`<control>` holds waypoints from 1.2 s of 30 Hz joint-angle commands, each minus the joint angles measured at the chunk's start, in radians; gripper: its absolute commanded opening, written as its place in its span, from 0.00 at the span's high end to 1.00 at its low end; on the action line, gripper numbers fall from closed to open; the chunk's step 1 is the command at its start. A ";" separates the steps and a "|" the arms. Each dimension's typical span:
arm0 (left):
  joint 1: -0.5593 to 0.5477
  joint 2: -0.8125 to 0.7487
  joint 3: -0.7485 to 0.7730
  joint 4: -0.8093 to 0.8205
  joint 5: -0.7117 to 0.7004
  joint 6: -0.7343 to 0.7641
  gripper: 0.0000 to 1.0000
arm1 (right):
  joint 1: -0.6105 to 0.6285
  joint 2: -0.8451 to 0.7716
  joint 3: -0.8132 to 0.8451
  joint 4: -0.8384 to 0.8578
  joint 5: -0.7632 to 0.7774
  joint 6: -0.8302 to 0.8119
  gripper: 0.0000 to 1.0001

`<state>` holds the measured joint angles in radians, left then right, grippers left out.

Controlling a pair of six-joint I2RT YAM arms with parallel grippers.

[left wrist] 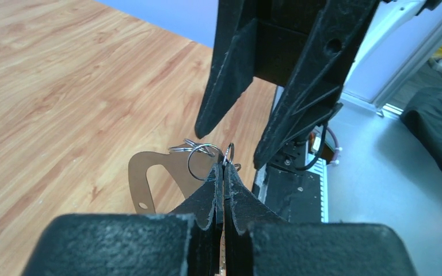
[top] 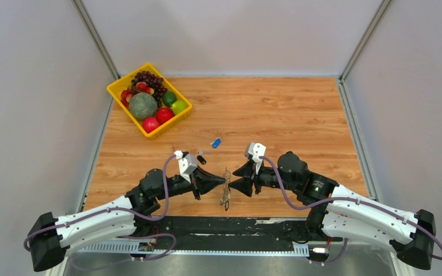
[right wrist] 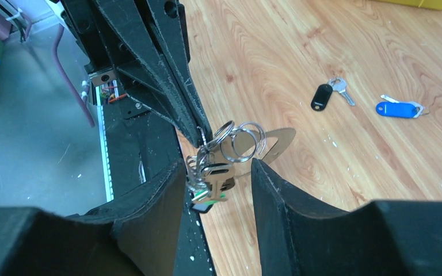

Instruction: Remove the keys from the keyring

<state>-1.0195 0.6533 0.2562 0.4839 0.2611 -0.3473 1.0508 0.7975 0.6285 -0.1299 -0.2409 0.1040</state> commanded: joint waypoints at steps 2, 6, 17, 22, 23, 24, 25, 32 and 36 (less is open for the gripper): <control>0.001 -0.004 0.071 0.095 0.092 -0.035 1.00 | 0.004 -0.036 -0.028 0.094 -0.047 -0.010 0.50; 0.002 -0.004 0.087 0.100 0.111 -0.034 1.00 | 0.004 -0.087 -0.059 0.088 -0.060 -0.004 0.48; 0.002 0.000 0.165 0.004 0.190 0.020 1.00 | 0.005 -0.190 -0.131 0.149 -0.141 0.040 0.42; 0.002 0.029 0.201 0.001 0.268 0.026 1.00 | 0.003 -0.219 -0.161 0.218 -0.163 0.049 0.44; 0.002 0.032 0.204 0.002 0.273 0.023 1.00 | 0.004 -0.224 -0.166 0.231 -0.166 0.052 0.45; 0.002 0.038 0.207 0.003 0.282 0.022 1.00 | 0.004 -0.225 -0.170 0.239 -0.172 0.055 0.46; 0.002 0.040 0.208 0.005 0.286 0.019 1.00 | 0.004 -0.225 -0.173 0.248 -0.181 0.058 0.46; 0.002 0.045 0.207 0.020 0.283 0.015 1.00 | 0.004 -0.220 -0.174 0.303 -0.270 0.086 0.55; 0.001 0.045 0.218 0.012 0.281 0.020 1.00 | 0.004 -0.196 -0.168 0.304 -0.306 0.095 0.57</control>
<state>-1.0195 0.7021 0.4198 0.4530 0.5262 -0.3389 1.0508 0.5861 0.4545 0.1101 -0.4812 0.1715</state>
